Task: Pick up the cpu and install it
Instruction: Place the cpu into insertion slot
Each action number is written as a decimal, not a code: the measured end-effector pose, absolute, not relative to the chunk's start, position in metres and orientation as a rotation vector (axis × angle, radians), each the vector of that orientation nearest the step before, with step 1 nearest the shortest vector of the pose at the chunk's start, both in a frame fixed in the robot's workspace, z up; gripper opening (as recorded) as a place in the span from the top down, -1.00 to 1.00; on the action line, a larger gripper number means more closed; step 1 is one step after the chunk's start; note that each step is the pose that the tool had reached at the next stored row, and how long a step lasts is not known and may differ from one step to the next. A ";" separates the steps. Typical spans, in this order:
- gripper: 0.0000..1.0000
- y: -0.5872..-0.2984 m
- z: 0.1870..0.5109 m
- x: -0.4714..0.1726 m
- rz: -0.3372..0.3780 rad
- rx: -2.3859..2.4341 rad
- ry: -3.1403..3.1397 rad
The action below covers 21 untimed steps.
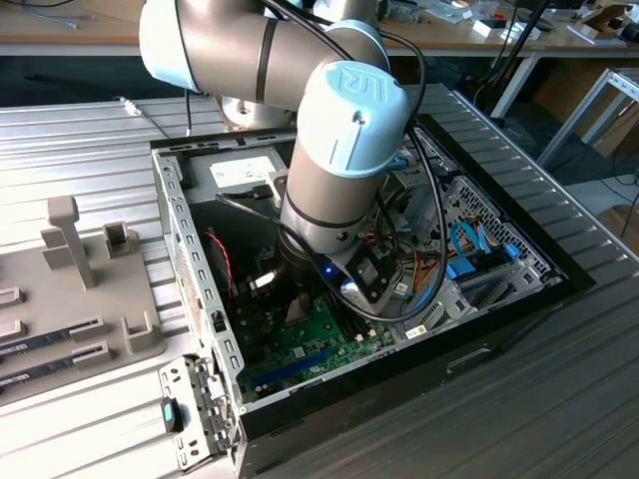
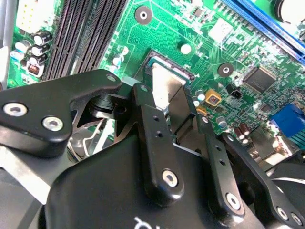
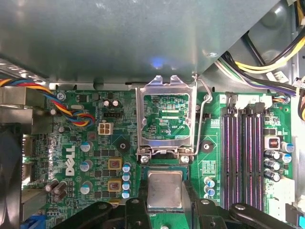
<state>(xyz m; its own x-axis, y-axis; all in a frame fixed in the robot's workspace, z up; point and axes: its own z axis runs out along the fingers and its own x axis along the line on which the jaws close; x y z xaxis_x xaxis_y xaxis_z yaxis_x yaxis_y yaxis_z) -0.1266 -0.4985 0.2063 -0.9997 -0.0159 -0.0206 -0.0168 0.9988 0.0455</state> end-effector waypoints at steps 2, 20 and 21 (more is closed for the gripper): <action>0.04 -0.494 0.206 -0.126 0.037 -0.026 3.121; 0.04 -0.500 0.202 -0.122 0.136 -0.025 3.122; 0.04 -0.500 0.202 -0.122 0.136 -0.025 3.122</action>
<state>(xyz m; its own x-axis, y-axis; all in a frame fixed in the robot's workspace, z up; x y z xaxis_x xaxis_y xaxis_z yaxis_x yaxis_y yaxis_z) -0.1225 -0.4996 0.2023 -0.9997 -0.0155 -0.0175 -0.0169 0.9961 0.0871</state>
